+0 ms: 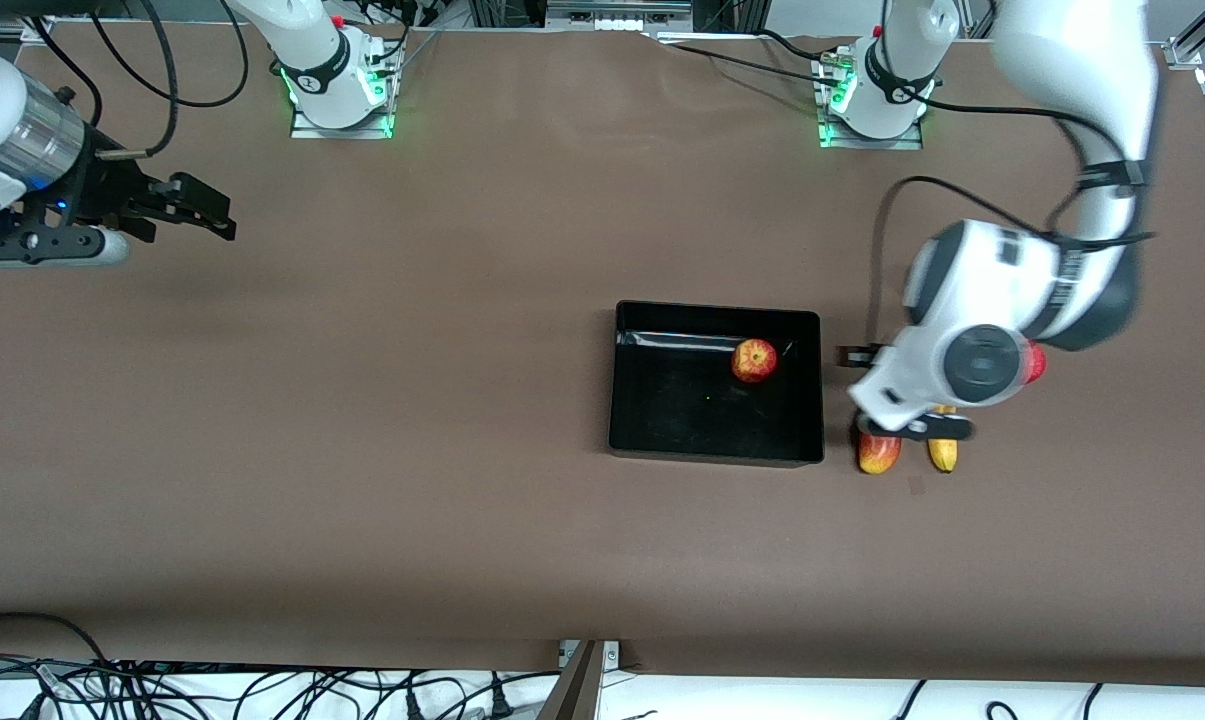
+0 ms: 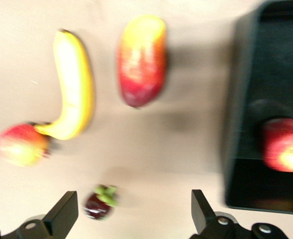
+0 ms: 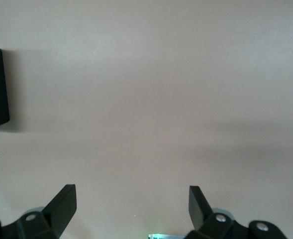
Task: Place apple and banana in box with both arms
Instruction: 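Slide the box with the right gripper while the left gripper carries the apple, then lower the left gripper onto the yellow banana and grasp it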
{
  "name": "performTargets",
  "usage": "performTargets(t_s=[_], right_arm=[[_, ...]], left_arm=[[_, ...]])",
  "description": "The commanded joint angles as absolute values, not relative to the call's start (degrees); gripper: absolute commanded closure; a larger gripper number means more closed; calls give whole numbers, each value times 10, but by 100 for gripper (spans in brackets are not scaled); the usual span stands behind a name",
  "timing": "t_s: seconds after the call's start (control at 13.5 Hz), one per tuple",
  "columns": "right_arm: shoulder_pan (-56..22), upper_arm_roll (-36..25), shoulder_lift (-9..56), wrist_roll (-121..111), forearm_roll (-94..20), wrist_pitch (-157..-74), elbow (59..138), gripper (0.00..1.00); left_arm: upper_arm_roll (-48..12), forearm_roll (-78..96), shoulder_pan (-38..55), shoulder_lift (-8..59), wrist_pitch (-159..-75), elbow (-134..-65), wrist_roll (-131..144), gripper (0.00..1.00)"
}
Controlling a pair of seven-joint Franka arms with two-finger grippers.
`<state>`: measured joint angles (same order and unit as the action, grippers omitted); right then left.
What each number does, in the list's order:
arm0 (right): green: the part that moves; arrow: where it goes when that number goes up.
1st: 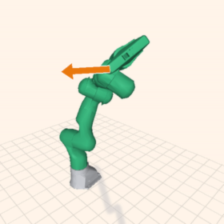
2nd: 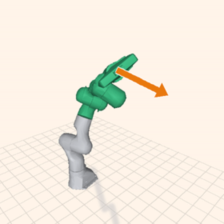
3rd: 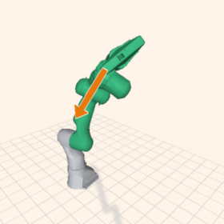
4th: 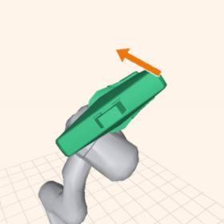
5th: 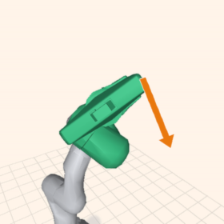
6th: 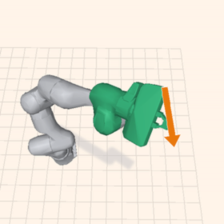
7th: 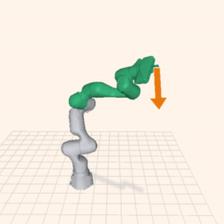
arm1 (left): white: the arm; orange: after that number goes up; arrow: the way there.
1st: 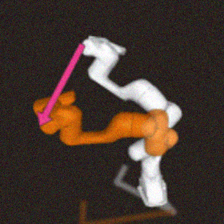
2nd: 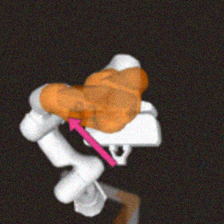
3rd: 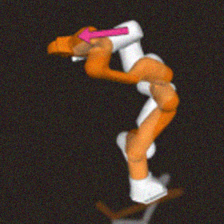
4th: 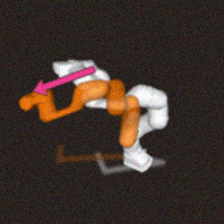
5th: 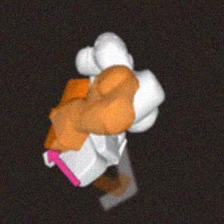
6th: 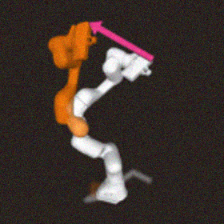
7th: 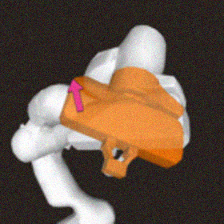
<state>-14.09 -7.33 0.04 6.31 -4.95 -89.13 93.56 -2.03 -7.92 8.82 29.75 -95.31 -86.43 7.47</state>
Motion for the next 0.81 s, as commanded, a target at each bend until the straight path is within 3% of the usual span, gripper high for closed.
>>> performTargets(t_s=[0.0, 0.15, 0.44, 0.52, 0.59, 0.67, 0.74], right_arm=[[-110, -25, -11, 54, -20, -902, 951, 0], [-113, -9, -9, 60, -2, -902, 942, 0], [-113, -14, -10, 52, 2, -902, 939, 0], [-112, -20, -7, 39, 2, -900, 928, 0], [-112, -27, -5, 20, 1, -895, 922, 0], [-112, -32, -5, 14, 1, -894, 923, 0], [-111, -33, -4, 13, 1, -894, 921, 0]], left_arm=[[-24, -107, 24, 336, -1022, -871, -96, 0], [-25, -107, -20, 354, -1107, -902, -215, 0], [-25, -106, -47, 354, -1314, -1066, -223, 0], [-29, -104, -54, 352, -1318, -1079, -223, 49], [-31, -100, -55, 339, -1317, -1088, -222, 86], [-31, -100, -55, 329, -1310, -1087, -223, 100], [-31, -100, -55, 326, -1298, -1083, -224, 100]])
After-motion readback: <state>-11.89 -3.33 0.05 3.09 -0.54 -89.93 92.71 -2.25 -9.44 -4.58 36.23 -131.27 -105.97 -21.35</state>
